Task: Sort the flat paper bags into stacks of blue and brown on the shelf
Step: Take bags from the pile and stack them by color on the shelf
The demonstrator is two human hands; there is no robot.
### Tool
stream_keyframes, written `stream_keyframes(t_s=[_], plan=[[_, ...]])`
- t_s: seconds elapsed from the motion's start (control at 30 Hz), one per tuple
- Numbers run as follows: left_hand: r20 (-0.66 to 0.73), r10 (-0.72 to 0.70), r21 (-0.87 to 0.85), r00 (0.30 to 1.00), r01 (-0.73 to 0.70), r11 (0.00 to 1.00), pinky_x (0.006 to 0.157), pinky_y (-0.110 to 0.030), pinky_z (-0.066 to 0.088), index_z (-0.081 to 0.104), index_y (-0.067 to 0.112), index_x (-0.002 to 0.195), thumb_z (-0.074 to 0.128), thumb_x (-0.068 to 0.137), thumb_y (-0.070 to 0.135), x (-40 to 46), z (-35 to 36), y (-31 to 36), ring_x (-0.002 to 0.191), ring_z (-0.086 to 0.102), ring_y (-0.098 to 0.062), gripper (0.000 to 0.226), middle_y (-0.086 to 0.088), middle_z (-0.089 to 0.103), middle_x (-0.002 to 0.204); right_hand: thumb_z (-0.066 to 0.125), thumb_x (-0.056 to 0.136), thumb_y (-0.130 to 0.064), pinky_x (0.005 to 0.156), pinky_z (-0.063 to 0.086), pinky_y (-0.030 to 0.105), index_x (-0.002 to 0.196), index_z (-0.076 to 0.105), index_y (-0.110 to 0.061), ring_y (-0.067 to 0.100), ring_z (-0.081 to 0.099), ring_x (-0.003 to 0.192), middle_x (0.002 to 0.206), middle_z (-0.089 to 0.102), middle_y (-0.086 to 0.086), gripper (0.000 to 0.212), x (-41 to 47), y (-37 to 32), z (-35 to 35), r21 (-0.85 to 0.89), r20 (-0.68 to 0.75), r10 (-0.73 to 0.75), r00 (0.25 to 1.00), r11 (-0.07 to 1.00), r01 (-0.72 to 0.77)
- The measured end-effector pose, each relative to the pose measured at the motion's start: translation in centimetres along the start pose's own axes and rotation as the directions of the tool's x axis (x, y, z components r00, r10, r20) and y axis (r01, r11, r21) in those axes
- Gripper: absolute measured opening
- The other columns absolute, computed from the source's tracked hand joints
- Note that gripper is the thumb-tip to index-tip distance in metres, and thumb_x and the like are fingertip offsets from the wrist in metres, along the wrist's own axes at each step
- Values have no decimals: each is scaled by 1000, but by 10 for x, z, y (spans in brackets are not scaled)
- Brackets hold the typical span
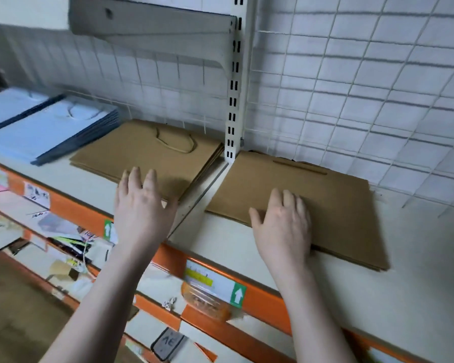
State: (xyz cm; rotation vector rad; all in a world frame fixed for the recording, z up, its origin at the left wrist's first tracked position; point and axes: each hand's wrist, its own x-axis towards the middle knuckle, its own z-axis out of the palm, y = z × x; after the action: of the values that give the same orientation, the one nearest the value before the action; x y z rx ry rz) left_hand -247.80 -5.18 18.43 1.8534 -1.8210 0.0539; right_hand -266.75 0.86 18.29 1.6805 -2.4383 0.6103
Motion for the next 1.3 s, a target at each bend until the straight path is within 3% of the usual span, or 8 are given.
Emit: stream_keyframes(t_s=[0.13,0.27,0.43,0.83,1.03,1.3], plan=[[-9,-63,10,998,63,998,115,-40,15,33,10,143,58,88,37,3,-21,-53,142,15,-33,67,-19,22,153,63,84,-35,98,39,45,128,54,0,36,49,117,120,58,19,57,-8,-59,12,43,-30,-68,997,997,69],[-64,-104,-16,993,103,995,113,-47,20,42,2,137,67,83,28,9,-46,-130,137,23,-41,65,-28,29,147,66,82,-34,96,42,45,124,57,0,37,51,114,114,61,18,55,-24,-136,29,71,-24,-131,991,989,132],[-121,-144,2,982,145,989,108,-49,24,46,-1,132,69,80,26,18,-83,-241,133,29,-43,63,-30,35,141,52,92,-40,107,30,41,138,43,-5,32,37,131,135,50,14,59,-52,-246,51,115,16,-234,972,966,231],[-190,-235,86,953,254,963,108,-45,27,44,2,136,70,80,23,61,-148,-434,136,29,-39,65,-26,35,145,40,96,-46,114,19,35,147,28,-10,25,23,141,149,34,9,63,-74,-449,89,165,92,-412,907,904,394],[-180,-278,107,943,300,948,99,-49,39,53,1,127,77,69,21,104,-139,-505,123,43,-43,66,-26,49,131,49,93,-41,105,31,40,140,39,-7,30,36,132,137,48,13,59,-51,-537,128,229,70,-442,894,880,417],[-207,-323,145,924,355,924,104,-47,35,52,3,129,71,79,27,229,-140,-611,128,39,-41,59,-24,44,138,59,89,-35,98,36,42,134,47,-3,34,46,119,123,55,18,57,26,-687,195,335,28,-476,879,833,440]])
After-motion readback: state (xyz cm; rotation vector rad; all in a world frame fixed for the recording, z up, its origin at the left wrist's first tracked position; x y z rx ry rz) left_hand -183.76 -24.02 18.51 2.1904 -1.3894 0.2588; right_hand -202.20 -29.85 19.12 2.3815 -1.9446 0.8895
